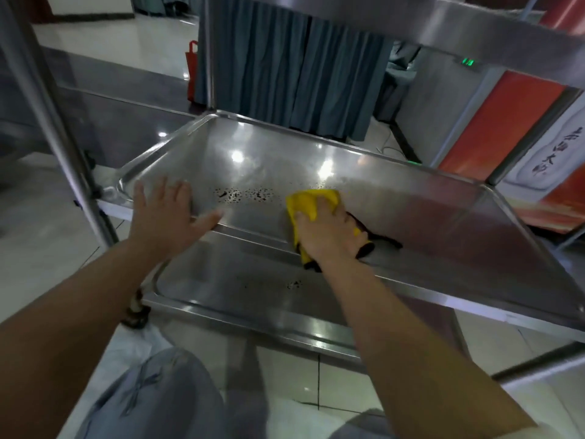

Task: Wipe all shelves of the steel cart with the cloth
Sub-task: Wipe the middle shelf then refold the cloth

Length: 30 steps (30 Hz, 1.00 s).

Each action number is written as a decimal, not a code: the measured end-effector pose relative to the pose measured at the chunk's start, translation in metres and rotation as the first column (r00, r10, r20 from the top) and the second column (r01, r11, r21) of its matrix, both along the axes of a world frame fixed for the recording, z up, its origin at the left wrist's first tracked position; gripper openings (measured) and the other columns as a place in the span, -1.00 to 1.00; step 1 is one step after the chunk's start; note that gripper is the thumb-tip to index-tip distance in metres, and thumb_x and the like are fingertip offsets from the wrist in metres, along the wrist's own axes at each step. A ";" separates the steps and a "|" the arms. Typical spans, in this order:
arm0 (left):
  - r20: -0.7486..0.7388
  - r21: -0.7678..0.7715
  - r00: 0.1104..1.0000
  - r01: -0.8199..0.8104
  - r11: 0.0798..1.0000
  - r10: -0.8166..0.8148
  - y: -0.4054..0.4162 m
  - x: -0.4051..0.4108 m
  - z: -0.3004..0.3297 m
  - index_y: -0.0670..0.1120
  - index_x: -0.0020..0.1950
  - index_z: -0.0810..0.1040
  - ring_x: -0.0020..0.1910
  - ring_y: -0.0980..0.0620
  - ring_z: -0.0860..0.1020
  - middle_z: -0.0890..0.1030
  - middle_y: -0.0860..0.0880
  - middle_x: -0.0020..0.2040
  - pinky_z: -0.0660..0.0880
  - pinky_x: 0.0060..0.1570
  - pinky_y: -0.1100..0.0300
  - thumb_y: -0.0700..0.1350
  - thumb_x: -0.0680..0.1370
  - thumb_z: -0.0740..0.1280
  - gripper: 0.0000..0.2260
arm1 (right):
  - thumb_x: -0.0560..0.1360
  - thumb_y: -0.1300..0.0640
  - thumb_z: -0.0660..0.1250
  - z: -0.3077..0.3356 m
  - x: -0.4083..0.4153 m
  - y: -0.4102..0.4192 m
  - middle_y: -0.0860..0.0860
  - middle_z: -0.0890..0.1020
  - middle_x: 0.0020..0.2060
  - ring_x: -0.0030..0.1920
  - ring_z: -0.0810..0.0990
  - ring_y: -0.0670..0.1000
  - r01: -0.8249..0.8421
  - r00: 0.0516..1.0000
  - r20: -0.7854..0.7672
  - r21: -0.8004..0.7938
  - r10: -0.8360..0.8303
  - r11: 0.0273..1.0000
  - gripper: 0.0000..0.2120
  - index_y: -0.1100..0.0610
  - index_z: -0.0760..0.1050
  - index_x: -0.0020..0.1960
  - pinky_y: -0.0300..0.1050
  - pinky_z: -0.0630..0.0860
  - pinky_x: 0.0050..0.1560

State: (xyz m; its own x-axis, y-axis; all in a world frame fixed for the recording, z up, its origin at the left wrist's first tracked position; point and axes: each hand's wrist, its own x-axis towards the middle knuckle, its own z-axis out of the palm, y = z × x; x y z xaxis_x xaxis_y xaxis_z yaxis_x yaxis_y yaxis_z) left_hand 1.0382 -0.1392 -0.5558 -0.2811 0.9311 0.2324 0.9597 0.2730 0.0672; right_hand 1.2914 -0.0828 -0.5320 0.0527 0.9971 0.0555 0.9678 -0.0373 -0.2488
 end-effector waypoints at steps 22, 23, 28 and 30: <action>0.073 -0.101 0.996 0.055 0.993 -0.048 -0.005 -0.072 0.002 -0.15 0.53 0.04 0.53 -0.19 0.02 0.08 -0.20 0.55 -0.05 0.47 -0.24 0.69 0.13 -0.27 0.22 | 0.53 -0.31 -0.08 0.004 -0.054 -0.007 0.08 0.16 0.52 0.41 0.27 0.25 -0.131 0.990 0.054 0.019 0.130 0.991 -0.45 -0.20 0.04 0.49 0.32 0.19 0.34; 0.072 -0.106 0.996 0.067 0.992 -0.059 -0.006 -0.073 0.002 -0.15 0.53 0.03 0.53 -0.18 0.03 0.07 -0.19 0.55 -0.04 0.46 -0.24 0.70 0.12 -0.25 0.24 | 0.54 -0.31 -0.09 0.003 -0.075 -0.005 0.08 0.13 0.53 0.42 0.25 0.25 -0.195 0.979 0.061 0.017 0.194 0.981 -0.44 -0.20 0.02 0.50 0.32 0.17 0.35; 0.092 -0.085 0.994 0.068 0.994 -0.061 -0.006 -0.074 -0.001 -0.17 0.54 -0.06 0.54 -0.11 0.02 0.03 -0.14 0.57 -0.04 0.48 -0.18 0.73 -0.02 -0.21 0.36 | 0.55 -0.31 -0.11 0.005 -0.187 0.017 0.07 0.05 0.55 0.45 0.16 0.27 -0.436 0.899 0.032 -0.032 0.436 0.900 -0.44 -0.19 0.00 0.51 0.38 0.04 0.33; 0.107 -0.058 0.993 0.064 0.996 -0.058 -0.003 -0.075 -0.003 -0.16 0.54 -0.14 0.55 -0.09 0.00 -0.03 -0.12 0.58 -0.04 0.48 -0.17 0.73 -0.04 -0.19 0.37 | 0.55 -0.31 -0.11 0.004 -0.210 0.023 0.05 0.01 0.56 0.48 0.10 0.27 -0.464 0.886 -0.011 -0.050 0.464 0.884 -0.44 -0.20 -0.02 0.52 0.41 -0.05 0.36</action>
